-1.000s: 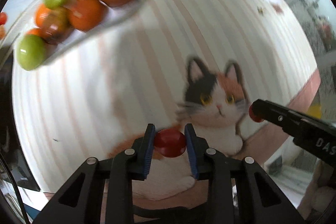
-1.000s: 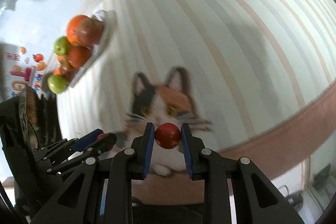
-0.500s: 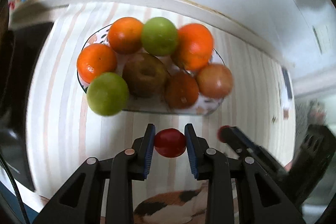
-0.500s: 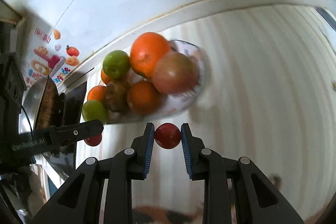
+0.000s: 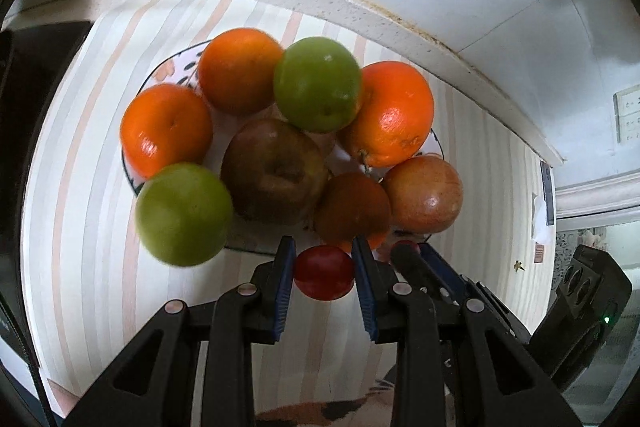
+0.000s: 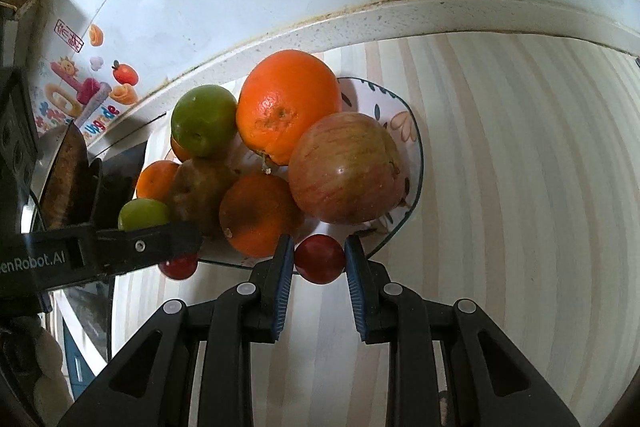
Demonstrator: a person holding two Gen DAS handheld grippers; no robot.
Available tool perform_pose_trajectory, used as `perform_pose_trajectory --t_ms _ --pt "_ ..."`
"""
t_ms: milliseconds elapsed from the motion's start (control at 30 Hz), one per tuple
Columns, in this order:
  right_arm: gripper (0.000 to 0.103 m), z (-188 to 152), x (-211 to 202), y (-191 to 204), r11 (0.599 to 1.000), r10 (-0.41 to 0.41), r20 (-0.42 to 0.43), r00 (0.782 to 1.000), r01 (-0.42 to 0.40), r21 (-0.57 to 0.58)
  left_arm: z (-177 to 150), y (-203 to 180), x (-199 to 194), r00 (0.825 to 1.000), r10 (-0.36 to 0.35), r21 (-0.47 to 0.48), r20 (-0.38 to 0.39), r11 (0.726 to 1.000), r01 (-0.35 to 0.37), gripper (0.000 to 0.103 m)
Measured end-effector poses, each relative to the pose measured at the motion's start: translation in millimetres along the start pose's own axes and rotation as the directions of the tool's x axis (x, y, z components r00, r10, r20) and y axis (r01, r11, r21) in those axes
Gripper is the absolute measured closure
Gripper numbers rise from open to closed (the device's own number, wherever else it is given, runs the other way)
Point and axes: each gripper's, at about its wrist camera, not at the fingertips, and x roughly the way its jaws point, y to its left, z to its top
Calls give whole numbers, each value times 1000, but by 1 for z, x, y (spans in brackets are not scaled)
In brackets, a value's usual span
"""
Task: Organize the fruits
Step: 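Carry both cherry tomatoes to the plate and open both tools to drop them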
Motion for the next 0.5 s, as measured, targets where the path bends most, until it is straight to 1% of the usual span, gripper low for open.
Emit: perform_pose_trajectory --t_ms 133,200,367,400,433,467,500 --pt "75 0 4 2 1000 -3 3 1000 3 -25 4 -5 5 999 38 40 32 998 -39 77" --pt "75 1 6 3 999 -1 3 1000 1 -37 4 -6 7 998 40 46 39 998 -42 77" --pt "73 3 10 7 998 -3 2 1000 3 -57 0 -11 7 995 72 85 64 993 -77 76" --pt "72 3 10 6 999 0 -1 1000 0 -53 0 -11 7 995 74 86 66 993 -80 75" --pt "65 3 10 5 999 -2 -4 1000 2 -46 0 -11 7 995 78 84 62 993 -83 72" --pt "60 4 9 3 999 2 -6 1000 -3 -37 1 -10 6 995 82 76 60 993 -86 71" --pt "55 4 7 1 999 15 -1 1000 -15 -28 2 -8 5 994 86 63 61 994 -90 67"
